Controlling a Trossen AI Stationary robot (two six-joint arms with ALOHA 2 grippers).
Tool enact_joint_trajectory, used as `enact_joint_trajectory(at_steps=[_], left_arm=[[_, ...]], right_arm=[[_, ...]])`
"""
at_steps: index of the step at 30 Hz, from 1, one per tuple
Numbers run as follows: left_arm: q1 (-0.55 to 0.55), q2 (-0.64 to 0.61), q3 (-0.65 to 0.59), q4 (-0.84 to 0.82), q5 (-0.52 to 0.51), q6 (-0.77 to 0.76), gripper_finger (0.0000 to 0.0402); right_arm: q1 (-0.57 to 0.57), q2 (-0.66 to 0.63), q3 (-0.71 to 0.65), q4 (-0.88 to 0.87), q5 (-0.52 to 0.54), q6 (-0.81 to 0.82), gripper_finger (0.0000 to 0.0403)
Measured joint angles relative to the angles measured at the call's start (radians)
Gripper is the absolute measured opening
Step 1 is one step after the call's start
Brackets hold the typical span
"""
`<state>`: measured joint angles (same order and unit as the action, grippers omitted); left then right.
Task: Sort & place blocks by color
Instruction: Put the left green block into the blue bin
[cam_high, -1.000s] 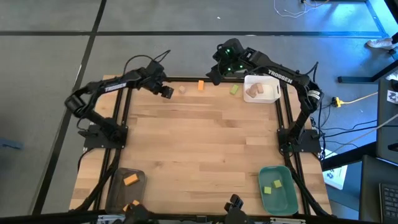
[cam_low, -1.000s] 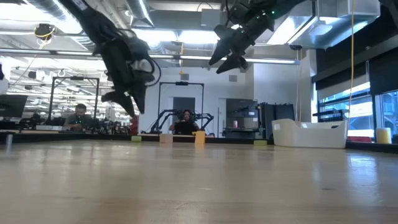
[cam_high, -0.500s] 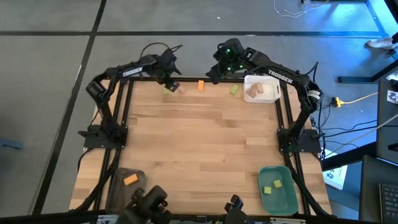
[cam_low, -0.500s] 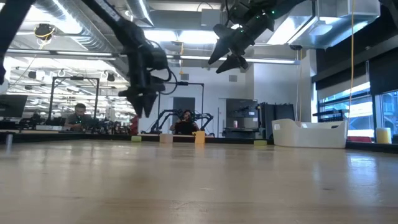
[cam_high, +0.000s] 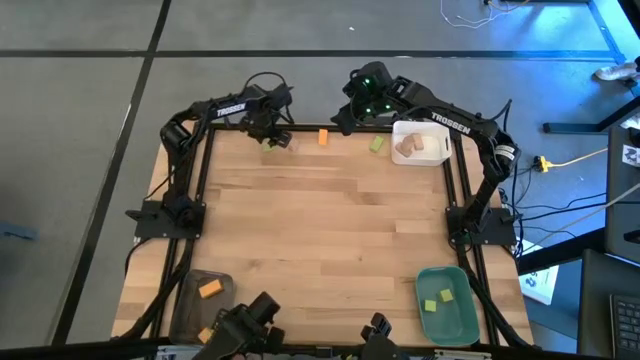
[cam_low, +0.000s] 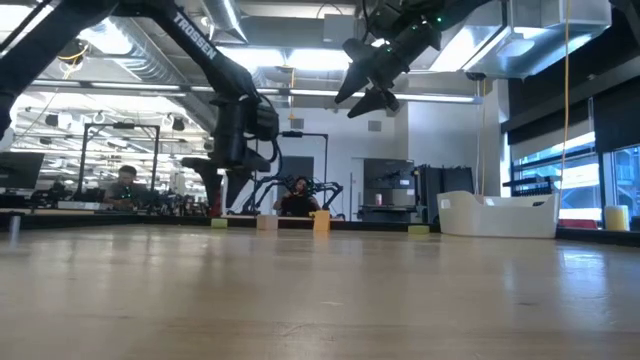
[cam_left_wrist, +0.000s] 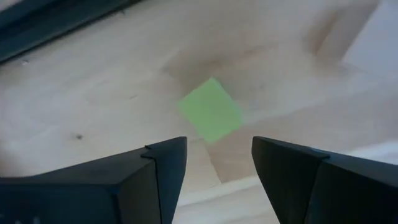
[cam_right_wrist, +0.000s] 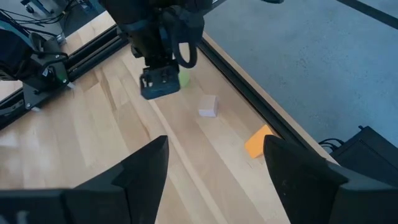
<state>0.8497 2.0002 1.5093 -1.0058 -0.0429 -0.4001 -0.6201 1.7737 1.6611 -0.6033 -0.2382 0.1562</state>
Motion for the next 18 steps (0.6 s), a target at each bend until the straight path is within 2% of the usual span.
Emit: enact_joint_trajectory(at_steps=[8, 18], left_arm=[[-0.007, 0.000, 0.000, -0.006, 0.009, -0.258, 0.0175], [-0.012, 0.000, 0.000, 0.011, -0.004, -0.469, 0.0175]], right_arm=[[0.000, 0.000, 0.000, 0.000, 0.000, -0.003, 0.0261], [0.000, 0.000, 0.000, 0.000, 0.000, -0.042, 0.0262]])
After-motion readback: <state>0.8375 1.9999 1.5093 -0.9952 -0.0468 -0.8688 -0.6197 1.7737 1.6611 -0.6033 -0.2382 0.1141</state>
